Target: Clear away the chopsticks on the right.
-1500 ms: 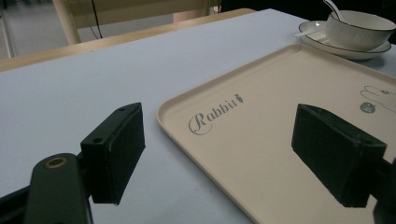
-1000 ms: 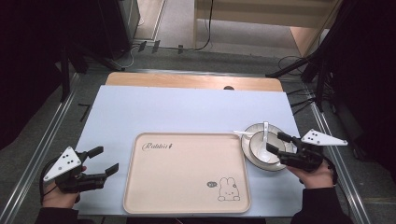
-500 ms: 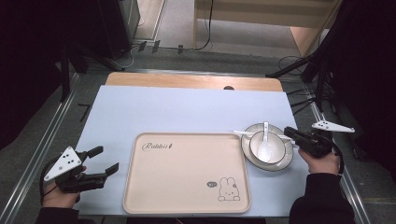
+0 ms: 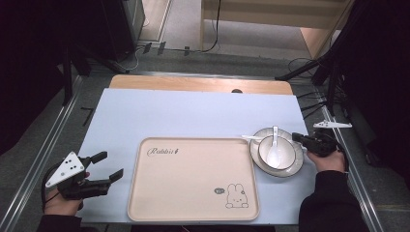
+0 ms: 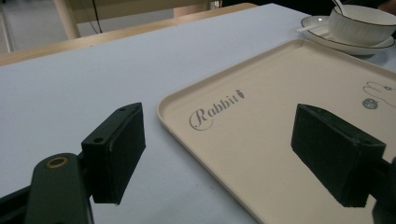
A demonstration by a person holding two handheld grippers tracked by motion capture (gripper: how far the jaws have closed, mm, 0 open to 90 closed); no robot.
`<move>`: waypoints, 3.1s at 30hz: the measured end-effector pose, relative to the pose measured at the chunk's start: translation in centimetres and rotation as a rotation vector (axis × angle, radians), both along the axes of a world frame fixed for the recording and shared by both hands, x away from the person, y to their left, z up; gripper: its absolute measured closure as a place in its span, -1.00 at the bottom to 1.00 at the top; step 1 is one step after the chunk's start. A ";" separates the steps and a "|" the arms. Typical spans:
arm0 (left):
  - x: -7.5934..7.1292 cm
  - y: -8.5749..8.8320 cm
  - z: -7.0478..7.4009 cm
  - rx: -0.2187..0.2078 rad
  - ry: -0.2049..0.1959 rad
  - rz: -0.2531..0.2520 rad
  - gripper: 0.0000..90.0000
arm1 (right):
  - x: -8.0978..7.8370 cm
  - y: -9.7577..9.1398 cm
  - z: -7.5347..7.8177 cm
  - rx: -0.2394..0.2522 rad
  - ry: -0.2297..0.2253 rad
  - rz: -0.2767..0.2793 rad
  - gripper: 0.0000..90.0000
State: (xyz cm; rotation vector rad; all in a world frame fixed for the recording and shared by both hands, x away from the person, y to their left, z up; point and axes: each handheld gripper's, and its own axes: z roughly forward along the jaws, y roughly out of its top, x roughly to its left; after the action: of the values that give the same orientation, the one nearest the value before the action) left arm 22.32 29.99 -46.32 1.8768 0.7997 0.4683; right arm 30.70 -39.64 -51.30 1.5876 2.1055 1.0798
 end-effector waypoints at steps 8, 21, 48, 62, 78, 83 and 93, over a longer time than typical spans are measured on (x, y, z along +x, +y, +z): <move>0.0 0.0 0.0 -0.004 -0.003 -0.004 -0.59 | -0.6 0.0 0.0 -0.007 0.035 0.030 1.00; -0.1 0.1 0.0 0.000 0.002 0.000 -0.59 | -2.7 -0.2 0.1 0.002 0.066 0.062 1.00; -0.1 0.1 0.1 -0.005 0.007 -0.006 -0.59 | -4.1 -0.5 0.3 -0.016 0.072 0.079 0.48; -0.2 0.1 0.1 -0.014 0.000 -0.006 -0.59 | -2.3 -0.5 -0.7 0.007 0.150 0.102 0.87; -0.2 0.2 0.1 -0.009 -0.002 -0.004 -0.59 | -3.3 0.1 4.1 0.033 0.081 -0.087 0.88; -0.2 0.2 0.1 -0.005 0.001 0.000 -0.59 | -3.8 1.1 5.8 0.068 0.040 -0.143 0.89; -0.2 0.2 0.1 -0.009 -0.001 0.005 -0.59 | -5.9 5.6 7.9 0.083 -0.022 -0.082 0.89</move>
State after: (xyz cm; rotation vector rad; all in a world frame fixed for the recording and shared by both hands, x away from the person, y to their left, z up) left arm 22.12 30.23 -46.20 1.8669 0.8048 0.4679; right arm 24.81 -34.07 -43.35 1.6758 1.9869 1.1652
